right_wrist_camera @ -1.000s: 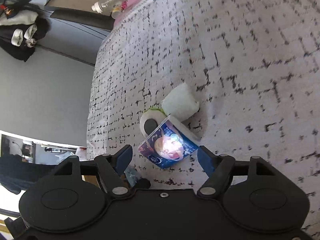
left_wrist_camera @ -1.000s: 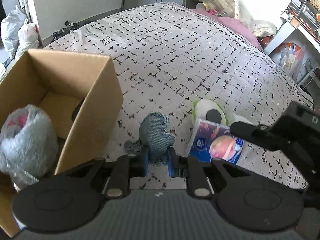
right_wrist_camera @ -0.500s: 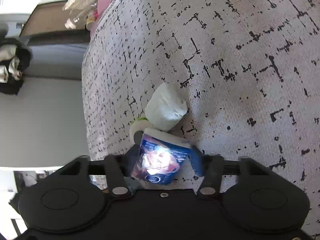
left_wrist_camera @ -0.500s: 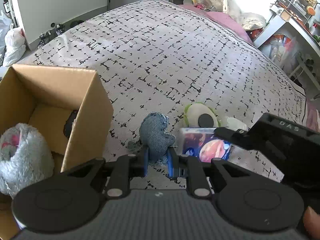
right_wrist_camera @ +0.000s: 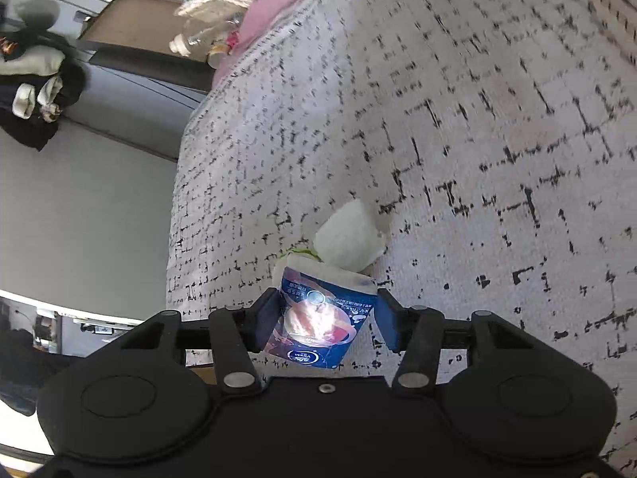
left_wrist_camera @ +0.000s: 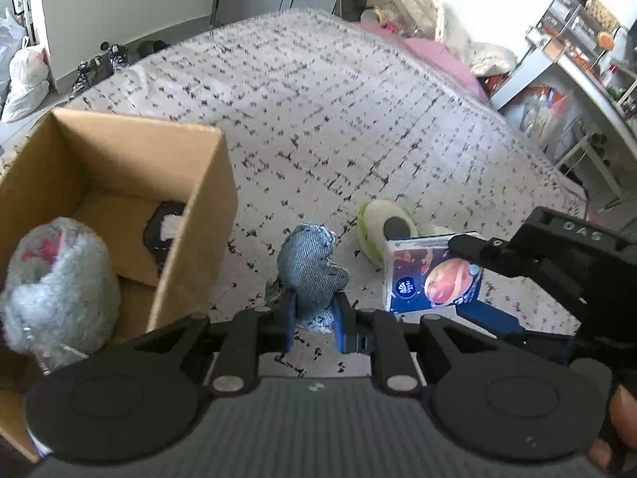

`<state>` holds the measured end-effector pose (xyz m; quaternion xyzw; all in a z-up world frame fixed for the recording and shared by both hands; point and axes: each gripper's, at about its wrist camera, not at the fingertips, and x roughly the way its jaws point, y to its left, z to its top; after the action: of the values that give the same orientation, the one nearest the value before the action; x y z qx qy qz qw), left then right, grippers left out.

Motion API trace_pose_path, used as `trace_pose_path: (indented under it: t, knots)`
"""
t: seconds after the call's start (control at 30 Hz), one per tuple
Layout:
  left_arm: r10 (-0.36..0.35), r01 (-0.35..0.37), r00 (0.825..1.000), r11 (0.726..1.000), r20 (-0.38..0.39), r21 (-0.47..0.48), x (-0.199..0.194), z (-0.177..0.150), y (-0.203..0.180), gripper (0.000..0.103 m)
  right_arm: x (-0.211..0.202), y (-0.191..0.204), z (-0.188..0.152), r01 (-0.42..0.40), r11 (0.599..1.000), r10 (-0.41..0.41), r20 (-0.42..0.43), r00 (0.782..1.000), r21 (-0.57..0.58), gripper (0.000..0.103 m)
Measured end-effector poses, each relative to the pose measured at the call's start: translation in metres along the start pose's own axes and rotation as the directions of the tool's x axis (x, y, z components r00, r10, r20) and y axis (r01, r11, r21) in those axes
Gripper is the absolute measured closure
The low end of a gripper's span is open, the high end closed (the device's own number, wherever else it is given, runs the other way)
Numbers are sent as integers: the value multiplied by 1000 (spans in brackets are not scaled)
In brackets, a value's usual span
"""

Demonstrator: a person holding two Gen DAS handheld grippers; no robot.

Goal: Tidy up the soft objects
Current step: 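Carry the cloth over the box with the left gripper while the right carries the tissue pack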

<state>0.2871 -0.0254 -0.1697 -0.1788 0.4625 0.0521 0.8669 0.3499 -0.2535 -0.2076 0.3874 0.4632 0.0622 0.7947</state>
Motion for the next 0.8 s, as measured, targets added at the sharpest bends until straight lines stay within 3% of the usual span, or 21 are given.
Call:
trace_pose_path:
  t: [0.47, 0.8]
  knots:
    - [-58, 55, 994, 998, 95, 30, -72, 14, 26, 85, -41, 45, -27, 34, 978, -15, 92, 996, -206, 52]
    - [-80, 75, 990, 996, 113, 46, -103, 26, 63, 85, -60, 77, -53, 9, 943, 35, 125, 992, -332, 52]
